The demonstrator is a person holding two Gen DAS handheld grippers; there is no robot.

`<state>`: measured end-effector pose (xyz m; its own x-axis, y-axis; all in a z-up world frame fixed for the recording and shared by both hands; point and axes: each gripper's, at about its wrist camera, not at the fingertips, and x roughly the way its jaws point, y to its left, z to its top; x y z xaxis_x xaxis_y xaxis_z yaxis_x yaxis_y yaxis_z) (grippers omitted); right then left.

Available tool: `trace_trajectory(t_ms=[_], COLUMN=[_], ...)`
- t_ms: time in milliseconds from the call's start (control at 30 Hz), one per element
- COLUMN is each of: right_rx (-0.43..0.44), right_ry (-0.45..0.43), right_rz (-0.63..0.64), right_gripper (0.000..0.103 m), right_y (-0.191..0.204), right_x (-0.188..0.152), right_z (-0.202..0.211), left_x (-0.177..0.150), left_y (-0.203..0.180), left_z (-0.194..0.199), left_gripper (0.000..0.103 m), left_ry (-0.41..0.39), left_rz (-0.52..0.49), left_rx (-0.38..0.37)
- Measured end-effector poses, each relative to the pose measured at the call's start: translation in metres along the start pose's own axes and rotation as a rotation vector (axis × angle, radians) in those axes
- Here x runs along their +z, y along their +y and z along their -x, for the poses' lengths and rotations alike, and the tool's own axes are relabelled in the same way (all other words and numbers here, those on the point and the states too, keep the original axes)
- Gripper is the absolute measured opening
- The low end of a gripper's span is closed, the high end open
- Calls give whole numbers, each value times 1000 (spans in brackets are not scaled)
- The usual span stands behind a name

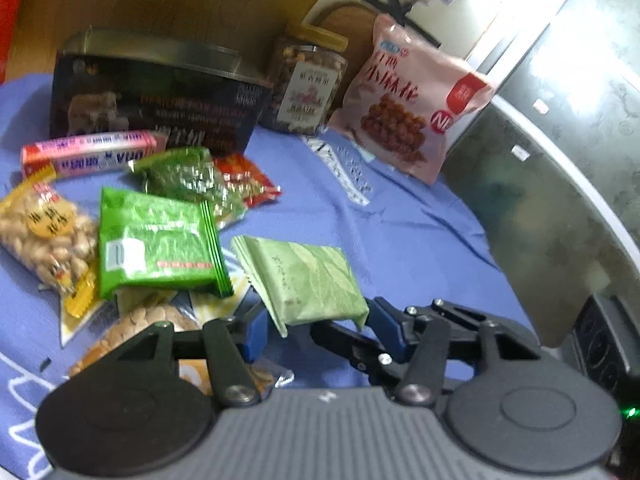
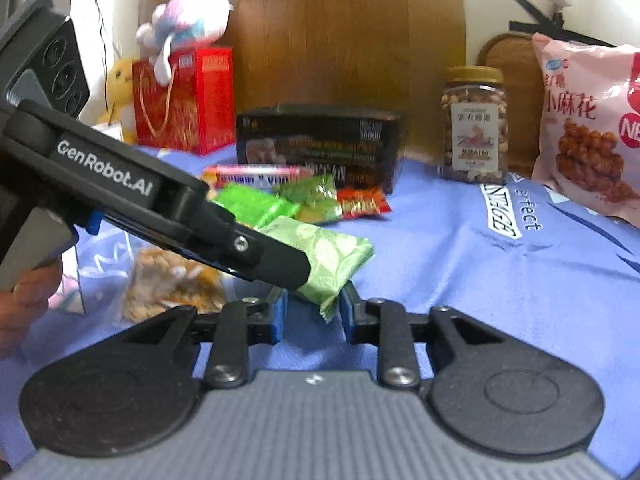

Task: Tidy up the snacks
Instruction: 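Carry the pale green packet into the tin box and release it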

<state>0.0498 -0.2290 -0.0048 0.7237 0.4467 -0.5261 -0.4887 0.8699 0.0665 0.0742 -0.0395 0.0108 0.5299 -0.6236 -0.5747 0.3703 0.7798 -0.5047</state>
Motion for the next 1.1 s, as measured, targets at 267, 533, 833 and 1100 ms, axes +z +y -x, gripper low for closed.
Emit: trace_trajectory(t_ms=[267, 533, 833, 1100], right_rx=[-53, -88, -45, 20], right_ry=[-98, -182, -164, -132], right_rz=[30, 56, 47, -51], right_gripper=[29, 29, 38, 42], right_y=[13, 9, -7, -33], right_x=[26, 87, 149, 133], right_z=[-1, -33, -119, -112], left_x=[32, 100, 171, 142], left_y=[-1, 13, 79, 107], left_z=[23, 34, -7, 26], left_gripper=[53, 53, 61, 61], left_ry=[-80, -203, -209, -253], left_rz=[-26, -79, 12, 84], left_rx=[-7, 16, 114, 101])
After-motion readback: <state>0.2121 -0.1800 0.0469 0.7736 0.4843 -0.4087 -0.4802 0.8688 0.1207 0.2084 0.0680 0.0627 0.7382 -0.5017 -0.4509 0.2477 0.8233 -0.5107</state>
